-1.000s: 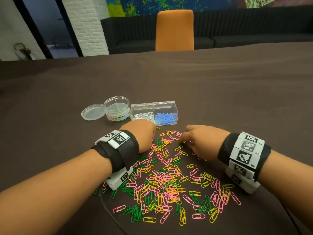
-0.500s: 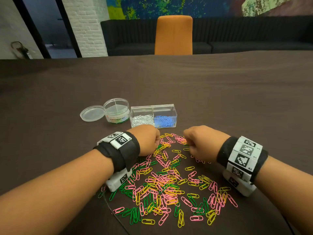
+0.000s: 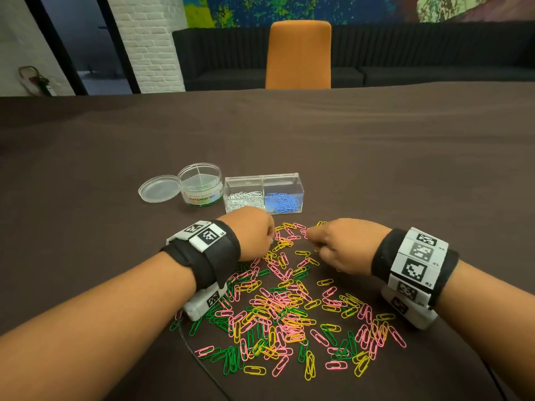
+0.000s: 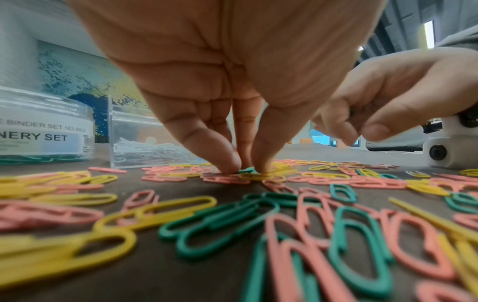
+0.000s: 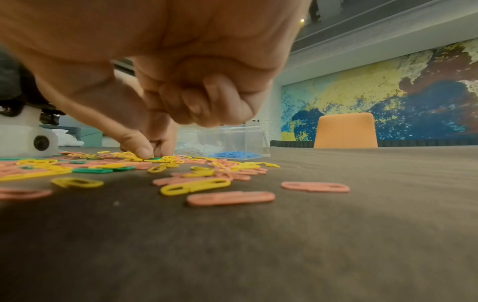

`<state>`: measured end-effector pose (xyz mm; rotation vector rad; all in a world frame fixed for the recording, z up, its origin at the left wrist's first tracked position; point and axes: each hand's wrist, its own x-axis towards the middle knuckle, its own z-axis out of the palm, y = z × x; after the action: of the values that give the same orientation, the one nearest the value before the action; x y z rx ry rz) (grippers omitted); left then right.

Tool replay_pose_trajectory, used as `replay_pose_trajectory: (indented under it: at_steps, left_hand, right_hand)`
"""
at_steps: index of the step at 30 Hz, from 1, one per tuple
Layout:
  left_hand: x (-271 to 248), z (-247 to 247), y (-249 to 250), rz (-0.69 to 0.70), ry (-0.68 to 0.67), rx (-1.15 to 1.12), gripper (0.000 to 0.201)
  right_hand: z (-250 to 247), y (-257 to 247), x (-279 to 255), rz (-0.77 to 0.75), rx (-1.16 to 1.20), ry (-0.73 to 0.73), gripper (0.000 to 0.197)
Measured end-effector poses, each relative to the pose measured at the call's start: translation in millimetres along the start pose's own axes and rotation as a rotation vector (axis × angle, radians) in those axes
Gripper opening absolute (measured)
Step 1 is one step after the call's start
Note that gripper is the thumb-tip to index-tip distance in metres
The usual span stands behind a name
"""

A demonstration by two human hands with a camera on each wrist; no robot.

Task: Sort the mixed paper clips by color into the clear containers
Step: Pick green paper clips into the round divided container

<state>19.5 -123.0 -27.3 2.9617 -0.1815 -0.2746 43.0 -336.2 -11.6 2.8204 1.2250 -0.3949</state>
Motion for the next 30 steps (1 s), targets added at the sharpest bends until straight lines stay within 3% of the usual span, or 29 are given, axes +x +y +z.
replay_pose_trajectory:
  at_steps: [2, 5, 8, 12, 16, 19, 22, 24, 26, 28, 30]
  left_hand:
    - [-1.4, -1.1, -0.1, 0.004, -0.001, 0.007, 0.013]
    - [-1.0, -3.1, -1.2, -0.005, -0.027, 0.026, 0.014]
    - [0.4, -2.8, -0.3, -0.006, -0.037, 0.049, 0.013]
    - [-1.1, -0.8, 3.3, 0.004, -0.056, 0.146, 0.013]
    - [-5.5, -6.4, 2.7, -0.008, 0.02, 0.13, 0.014]
    - [-13.5, -15.0, -2.0, -0.034, 0.097, -0.115, 0.019]
    - [-22.3, -20.8, -5.6, -0.127, 0.024, -0.587, 0.034]
    - [-28.1, -21.9, -3.4, -0.247, -0.062, -0.879, 0.033]
    - [-31.0, -21.5, -2.2, -0.331, -0.09, -0.975, 0.03]
    - [-32.3, -19.4, -0.7, -0.33, -0.125, -0.867, 0.025]
    - [-35.2, -16.5, -0.1, -0.198, -0.161, -0.476, 0.019]
  right_hand:
    - [0.6, -3.1, -3.9, -0.072, 0.014, 0.05, 0.002]
    - [2.8, -12.8, -5.2, -0.212, -0.083, 0.113, 0.016]
    - [7.3, -26.2, -1.5, -0.291, -0.224, 0.081, 0.022]
    - [16.0, -30.7, 1.4, -0.306, -0.228, 0.114, 0.02]
    - [8.6, -18.9, 0.7, -0.214, -0.021, 0.133, 0.013]
    - [0.5, 2.5, -0.6, -0.111, 0.058, 0.152, 0.011]
    - [-3.8, 13.2, -1.4, 0.022, -0.018, 0.105, 0.015]
    - [-2.4, 8.3, 0.4, 0.005, -0.057, 0.098, 0.02]
    - [-0.3, -3.9, 2.2, -0.069, -0.06, 0.107, 0.019]
    - [3.1, -17.2, 4.6, -0.104, -0.06, 0.058, 0.018]
    - [5.0, -25.1, 8.2, -0.067, -0.062, -0.032, 0.018]
